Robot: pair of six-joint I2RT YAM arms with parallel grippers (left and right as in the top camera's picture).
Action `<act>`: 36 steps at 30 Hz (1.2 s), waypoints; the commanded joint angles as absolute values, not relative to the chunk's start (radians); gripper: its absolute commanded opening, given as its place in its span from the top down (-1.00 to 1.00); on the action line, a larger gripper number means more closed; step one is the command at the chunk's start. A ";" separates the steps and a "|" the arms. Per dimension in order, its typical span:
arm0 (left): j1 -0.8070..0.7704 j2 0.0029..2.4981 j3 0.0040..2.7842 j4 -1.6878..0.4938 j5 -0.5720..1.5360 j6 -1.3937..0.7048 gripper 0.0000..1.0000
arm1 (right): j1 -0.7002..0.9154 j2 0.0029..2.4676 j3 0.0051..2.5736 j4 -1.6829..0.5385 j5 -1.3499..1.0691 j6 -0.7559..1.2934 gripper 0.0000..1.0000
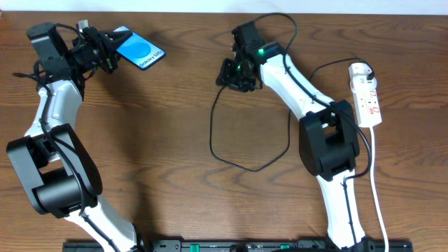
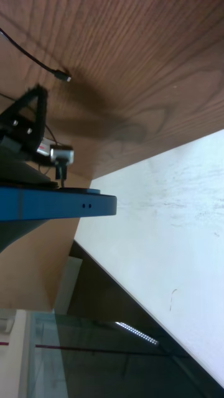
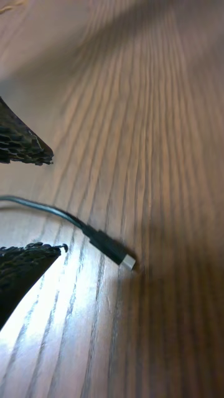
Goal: Plug charger to phone and switch on socket
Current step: 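Move the right gripper to the black cable's USB-C plug and grasp it, then lift the plug with the right gripper toward the phone's bottom edge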
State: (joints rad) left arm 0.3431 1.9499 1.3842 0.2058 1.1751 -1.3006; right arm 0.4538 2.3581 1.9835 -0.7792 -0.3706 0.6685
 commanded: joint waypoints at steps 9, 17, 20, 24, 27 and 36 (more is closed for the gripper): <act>0.332 1.936 1.391 0.210 1.196 -1.275 0.86 | 0.464 2.387 1.999 -0.769 -0.370 0.755 0.33; 0.317 1.936 1.391 0.210 1.196 -1.276 0.86 | 0.459 2.458 1.999 -0.744 -0.402 0.816 0.43; 0.317 1.936 1.391 0.210 1.195 -1.275 0.86 | 0.458 2.477 1.999 -0.739 -0.403 0.827 0.44; 0.317 1.936 1.391 0.210 1.195 -1.275 0.85 | 0.458 2.494 1.999 -0.729 -0.418 0.834 0.47; 0.317 1.936 1.391 0.210 1.196 -1.264 0.86 | 0.458 2.495 1.999 -0.723 -0.419 0.833 0.57; 0.317 1.936 1.391 0.131 1.195 -1.219 0.85 | 0.437 2.495 1.999 -0.713 -0.423 0.710 0.98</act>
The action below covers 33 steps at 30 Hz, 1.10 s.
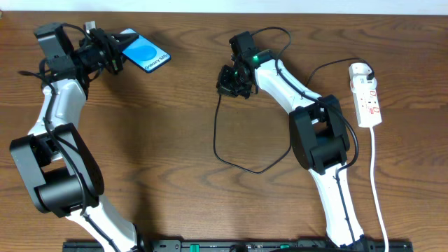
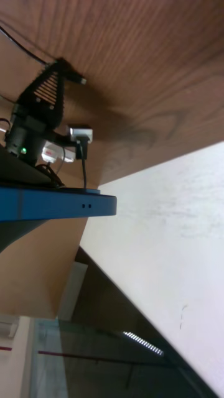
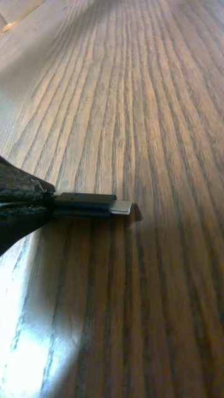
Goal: Plug charger to phone and switch on socket
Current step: 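Lift the plug with the right gripper toward the phone's bottom edge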
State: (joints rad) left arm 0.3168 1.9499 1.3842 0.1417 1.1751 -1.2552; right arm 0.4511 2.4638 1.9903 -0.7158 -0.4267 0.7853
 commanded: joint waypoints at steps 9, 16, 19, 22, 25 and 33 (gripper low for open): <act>0.312 1.936 1.391 0.109 1.202 -1.204 0.85 | 0.362 2.495 1.999 -0.682 -0.760 0.289 0.98; 0.301 1.936 1.391 0.109 1.254 -1.174 0.85 | 0.292 2.469 1.999 -0.809 -1.076 -0.009 0.98; 0.294 1.936 1.391 0.110 1.276 -1.169 0.86 | 0.282 2.436 1.999 -0.927 -1.077 -0.147 0.98; 0.278 1.936 1.391 0.110 1.303 -1.155 0.85 | 0.285 2.384 1.999 -1.047 -1.077 -0.287 0.98; 0.262 1.936 1.391 0.114 1.343 -1.156 0.86 | 0.291 2.332 1.999 -1.132 -1.077 -0.361 0.98; 0.245 1.936 1.391 0.167 1.430 -1.156 0.86 | 0.327 2.226 1.999 -1.213 -1.110 -0.401 0.98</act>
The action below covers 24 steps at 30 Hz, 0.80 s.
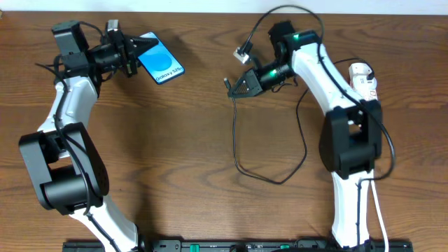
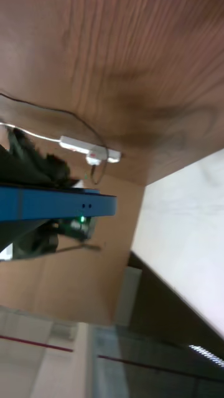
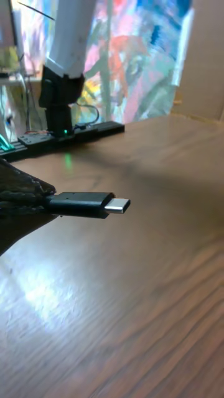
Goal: Plug charger to phone and switch on socket
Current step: 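Lift the plug with the right gripper toward the phone's bottom edge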
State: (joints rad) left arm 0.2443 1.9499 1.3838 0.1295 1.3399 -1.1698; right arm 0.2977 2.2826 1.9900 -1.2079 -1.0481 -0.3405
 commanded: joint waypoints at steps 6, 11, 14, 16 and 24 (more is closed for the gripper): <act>0.245 1.936 1.391 0.227 1.470 -1.155 0.86 | 0.387 2.216 1.999 -1.221 -1.185 -0.380 0.98; 0.245 1.936 1.391 0.227 1.510 -1.106 0.86 | 0.452 2.216 1.999 -1.219 -1.189 -0.359 0.98; 0.245 1.936 1.391 0.227 1.553 -1.066 0.86 | 0.485 2.216 1.999 -1.218 -1.197 -0.344 0.98; 0.245 1.936 1.391 0.226 1.567 -1.046 0.85 | 0.492 2.216 1.999 -1.219 -1.226 -0.344 0.98; 0.241 1.936 1.391 0.226 1.536 -1.021 0.85 | 0.493 2.216 1.999 -1.213 -1.329 -0.336 0.98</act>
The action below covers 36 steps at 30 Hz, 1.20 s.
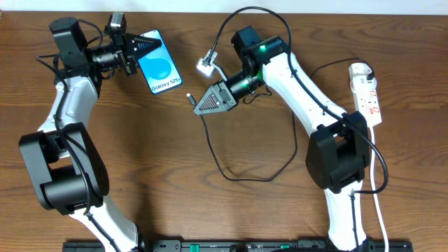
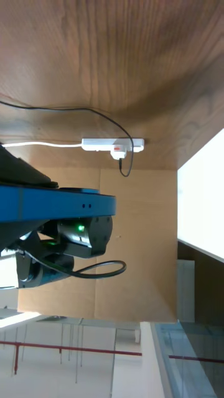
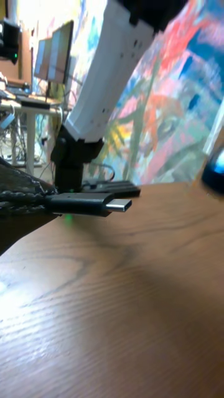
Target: Plug charger to phone and switch on socket
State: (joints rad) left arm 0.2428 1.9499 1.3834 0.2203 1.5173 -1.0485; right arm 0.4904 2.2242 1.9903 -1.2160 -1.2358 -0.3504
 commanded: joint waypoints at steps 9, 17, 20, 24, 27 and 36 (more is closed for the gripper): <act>0.211 1.936 1.391 0.227 1.478 -1.021 0.86 | 0.511 2.216 1.999 -1.114 -1.328 -0.193 0.98; 0.211 1.936 1.391 0.227 1.446 -1.021 0.85 | 0.511 2.216 1.999 -1.101 -1.328 -0.171 0.98; 0.210 1.936 1.391 0.227 1.446 -1.021 0.85 | 0.512 2.216 1.999 -1.098 -1.331 -0.172 0.98; 0.202 1.936 1.391 0.227 1.445 -1.021 0.85 | 0.511 2.216 1.999 -1.092 -1.338 -0.171 0.98; 0.193 1.936 1.391 0.227 1.437 -1.021 0.86 | 0.511 2.216 1.999 -1.091 -1.338 -0.168 0.98; 0.175 1.936 1.391 0.227 1.420 -1.021 0.86 | 0.511 2.216 1.999 -1.092 -1.338 -0.168 0.98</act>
State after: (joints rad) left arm 0.1787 1.9499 1.3834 0.2207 1.4090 -1.0332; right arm 0.5034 2.2242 1.9903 -1.0943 -1.3029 -0.1795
